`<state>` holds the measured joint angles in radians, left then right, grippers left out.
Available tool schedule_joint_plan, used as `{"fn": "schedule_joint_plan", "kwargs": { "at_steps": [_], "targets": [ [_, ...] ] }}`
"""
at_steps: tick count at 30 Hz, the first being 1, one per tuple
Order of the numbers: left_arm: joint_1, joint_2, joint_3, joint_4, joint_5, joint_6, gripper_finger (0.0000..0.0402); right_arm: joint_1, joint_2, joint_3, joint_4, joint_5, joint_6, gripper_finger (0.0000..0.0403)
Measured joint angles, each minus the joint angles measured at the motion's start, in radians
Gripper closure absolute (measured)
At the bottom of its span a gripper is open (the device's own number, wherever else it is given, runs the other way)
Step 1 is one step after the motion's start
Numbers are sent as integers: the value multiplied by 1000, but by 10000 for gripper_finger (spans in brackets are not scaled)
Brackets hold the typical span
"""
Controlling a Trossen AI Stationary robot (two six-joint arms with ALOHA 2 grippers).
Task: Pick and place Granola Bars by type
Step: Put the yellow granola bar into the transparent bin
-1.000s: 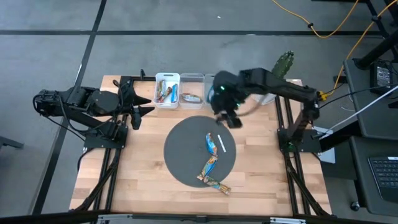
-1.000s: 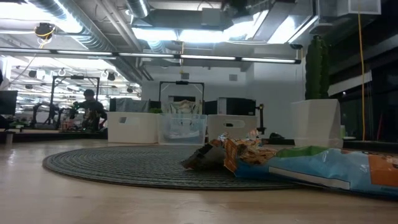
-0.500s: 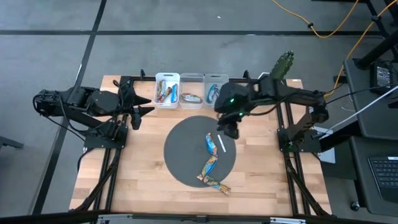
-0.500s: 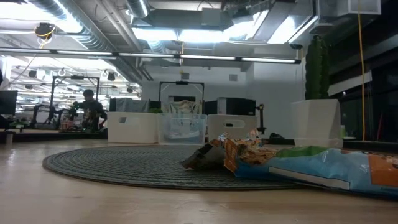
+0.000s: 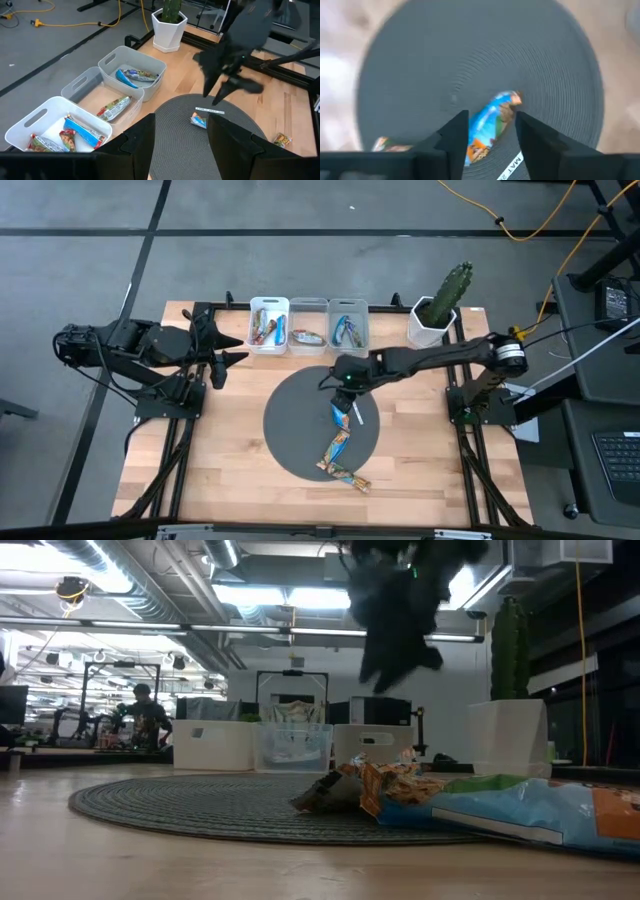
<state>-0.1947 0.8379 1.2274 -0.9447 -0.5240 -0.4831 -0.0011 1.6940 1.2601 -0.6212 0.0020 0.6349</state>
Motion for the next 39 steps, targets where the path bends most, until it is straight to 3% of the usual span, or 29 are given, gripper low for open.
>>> {"fn": "schedule_joint_plan", "kwargs": {
  "at_steps": [7,13,25,34,39],
  "targets": [
    [0,0,0,0,1,0,233,-7,0,-145,155,-76,97,129],
    [0,5,0,0,1,-9,233,-7,11,-168,199,-16,117,72],
    [0,38,0,2,5,-11,233,-14,169,-114,205,-19,91,75],
    [0,40,0,3,22,-11,233,-15,201,-111,206,3,90,76],
    [0,40,0,3,19,-10,233,-15,220,-109,208,12,86,107]
  ]
}}
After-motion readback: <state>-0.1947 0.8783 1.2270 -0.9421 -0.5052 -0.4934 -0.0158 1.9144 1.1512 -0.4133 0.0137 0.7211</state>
